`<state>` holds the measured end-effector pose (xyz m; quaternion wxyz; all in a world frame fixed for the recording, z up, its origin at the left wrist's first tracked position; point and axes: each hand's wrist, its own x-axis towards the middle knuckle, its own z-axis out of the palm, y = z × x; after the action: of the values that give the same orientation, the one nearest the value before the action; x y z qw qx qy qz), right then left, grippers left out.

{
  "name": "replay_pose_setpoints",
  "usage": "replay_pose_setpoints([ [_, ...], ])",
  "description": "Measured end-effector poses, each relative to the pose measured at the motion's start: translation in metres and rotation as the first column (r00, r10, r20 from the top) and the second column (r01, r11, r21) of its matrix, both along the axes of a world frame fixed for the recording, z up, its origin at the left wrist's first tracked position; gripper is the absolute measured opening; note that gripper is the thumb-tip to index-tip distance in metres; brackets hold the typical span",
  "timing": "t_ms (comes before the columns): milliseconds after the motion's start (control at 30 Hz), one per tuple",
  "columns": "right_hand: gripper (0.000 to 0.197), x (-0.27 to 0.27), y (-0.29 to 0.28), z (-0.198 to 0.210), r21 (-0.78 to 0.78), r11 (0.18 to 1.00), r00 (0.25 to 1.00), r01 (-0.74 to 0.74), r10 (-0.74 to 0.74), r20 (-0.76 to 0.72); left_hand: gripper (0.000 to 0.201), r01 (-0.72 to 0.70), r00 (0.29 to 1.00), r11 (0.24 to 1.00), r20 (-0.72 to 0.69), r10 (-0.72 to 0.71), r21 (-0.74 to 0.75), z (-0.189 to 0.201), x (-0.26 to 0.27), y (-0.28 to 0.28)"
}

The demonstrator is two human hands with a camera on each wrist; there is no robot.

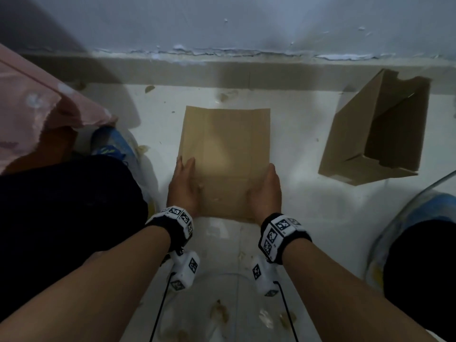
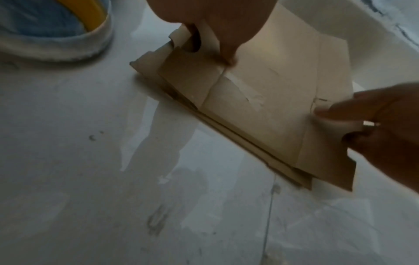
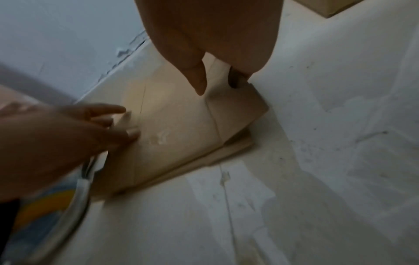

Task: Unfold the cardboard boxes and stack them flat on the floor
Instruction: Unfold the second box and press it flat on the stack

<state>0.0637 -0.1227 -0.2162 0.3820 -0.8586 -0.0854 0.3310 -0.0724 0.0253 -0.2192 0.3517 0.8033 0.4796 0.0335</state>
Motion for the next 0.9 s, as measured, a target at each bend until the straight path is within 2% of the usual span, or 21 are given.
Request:
replay_pose_setpoints([
  [67, 0.089, -0.01, -0.003, -0.006, -0.022, 0.997, 0.997, -0.069, 0.07, 0.024, 0.061, -0.032, 0.997, 0.996, -0.066, 0.038, 0.084, -0.004, 0.001, 0.002],
  [133, 0.091, -0.018, -0.007, -0.013, -0.026, 0.994, 0.993, -0.102, 0.103, 0.052, 0.06, -0.087, 0.979, 0.99, -0.172, 0.106, 0.113, -0.005, 0.003, 0.001],
  [200, 0.092, -0.024, -0.009, -0.015, -0.019, 0.994, 0.992, -0.111, 0.112, 0.05, 0.062, -0.187, 0.954, 0.981, -0.229, 0.193, 0.047, -0.005, 0.005, -0.002],
  [267, 0.093, -0.027, -0.01, -0.016, -0.016, 0.993, 0.992, -0.116, 0.116, 0.042, 0.059, -0.23, 0.944, 0.973, -0.245, 0.222, -0.007, -0.006, 0.003, -0.005],
  [333, 0.091, -0.025, -0.011, -0.013, -0.039, 0.994, 0.993, -0.103, 0.105, 0.057, 0.055, -0.233, 0.949, 0.971, -0.228, 0.218, -0.043, -0.008, 0.002, -0.007],
  [500, 0.072, -0.003, -0.022, -0.005, -0.182, 0.981, 0.981, 0.069, -0.034, 0.189, 0.06, -0.178, 0.98, 0.972, -0.114, 0.161, -0.152, 0.003, 0.014, -0.027],
  [633, 0.071, 0.014, -0.053, -0.006, -0.289, 0.95, 0.981, 0.115, -0.064, 0.182, 0.056, -0.138, 0.989, 0.967, -0.078, 0.124, -0.214, 0.014, 0.029, -0.053],
  [767, 0.07, 0.02, -0.077, -0.011, -0.357, 0.932, 0.985, 0.059, 0.004, 0.173, 0.038, -0.179, 0.976, 0.951, -0.171, 0.138, -0.253, 0.017, 0.039, -0.068],
  [900, 0.073, 0.012, -0.081, -0.007, -0.436, 0.9, 0.967, -0.019, 0.128, 0.221, 0.054, -0.157, 0.951, 0.979, -0.288, 0.114, -0.131, 0.011, 0.041, -0.08],
])
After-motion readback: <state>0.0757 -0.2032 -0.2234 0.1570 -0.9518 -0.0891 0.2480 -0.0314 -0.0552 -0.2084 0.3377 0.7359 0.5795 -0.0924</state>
